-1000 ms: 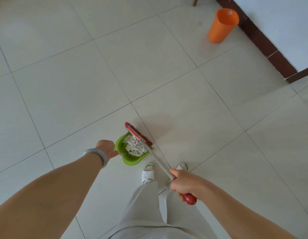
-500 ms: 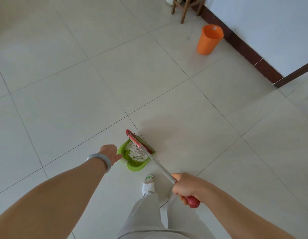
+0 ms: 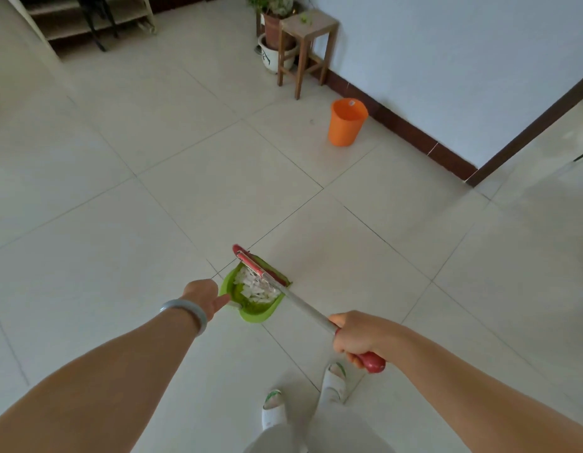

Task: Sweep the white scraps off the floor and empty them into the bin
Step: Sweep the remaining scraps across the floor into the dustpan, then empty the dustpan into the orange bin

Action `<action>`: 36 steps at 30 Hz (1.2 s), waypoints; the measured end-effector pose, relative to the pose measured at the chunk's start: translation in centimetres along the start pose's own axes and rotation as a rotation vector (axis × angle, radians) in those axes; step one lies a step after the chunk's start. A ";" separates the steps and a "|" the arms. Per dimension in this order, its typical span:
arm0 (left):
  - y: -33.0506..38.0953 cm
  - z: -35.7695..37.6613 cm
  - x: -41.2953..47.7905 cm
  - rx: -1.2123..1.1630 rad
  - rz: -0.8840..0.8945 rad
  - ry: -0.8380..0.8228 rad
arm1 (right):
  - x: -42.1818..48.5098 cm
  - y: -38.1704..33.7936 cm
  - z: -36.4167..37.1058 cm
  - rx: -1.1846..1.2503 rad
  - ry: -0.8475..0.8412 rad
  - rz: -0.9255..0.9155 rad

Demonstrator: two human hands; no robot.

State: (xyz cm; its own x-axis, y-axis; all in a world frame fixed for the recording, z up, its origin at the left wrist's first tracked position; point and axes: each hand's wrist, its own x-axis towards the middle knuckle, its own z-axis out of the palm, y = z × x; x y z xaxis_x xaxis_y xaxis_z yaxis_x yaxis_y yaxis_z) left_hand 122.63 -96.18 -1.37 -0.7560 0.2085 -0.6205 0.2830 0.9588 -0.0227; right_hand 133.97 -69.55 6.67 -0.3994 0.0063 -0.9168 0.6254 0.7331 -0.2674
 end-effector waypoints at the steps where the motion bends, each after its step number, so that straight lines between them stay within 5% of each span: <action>1: 0.3 -1.0 0.6 0.009 0.018 0.015 | 0.0 -0.1 -0.9 0.003 0.014 0.001; 21: 10.5 -19.4 15.0 -0.086 -0.008 0.115 | 3.2 0.7 -23.0 0.092 0.122 -0.041; 25: 12.9 -23.0 18.6 -0.380 -0.086 0.171 | 3.4 0.9 -28.7 0.117 0.135 -0.048; 29: 14.1 -27.0 23.0 -1.111 -0.151 0.041 | 3.6 0.6 -33.1 0.154 0.154 -0.053; 31: 14.4 -29.1 24.8 -1.007 -0.113 0.051 | 3.7 0.2 -35.2 0.189 0.169 -0.058; 34: 14.7 -32.7 26.2 -0.258 -0.046 0.148 | 4.2 -0.9 -38.3 0.234 0.197 -0.065; 36: 14.8 -35.1 27.9 -0.090 0.014 0.218 | 4.8 -2.0 -40.2 0.267 0.211 -0.070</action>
State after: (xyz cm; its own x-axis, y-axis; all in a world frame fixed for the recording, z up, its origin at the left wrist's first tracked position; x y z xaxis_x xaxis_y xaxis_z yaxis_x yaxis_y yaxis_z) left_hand 85.06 -69.41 8.52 -0.8646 0.2488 -0.4365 0.2476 0.9670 0.0608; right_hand 103.85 -43.67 14.69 -0.5598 0.1229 -0.8195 0.7338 0.5329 -0.4214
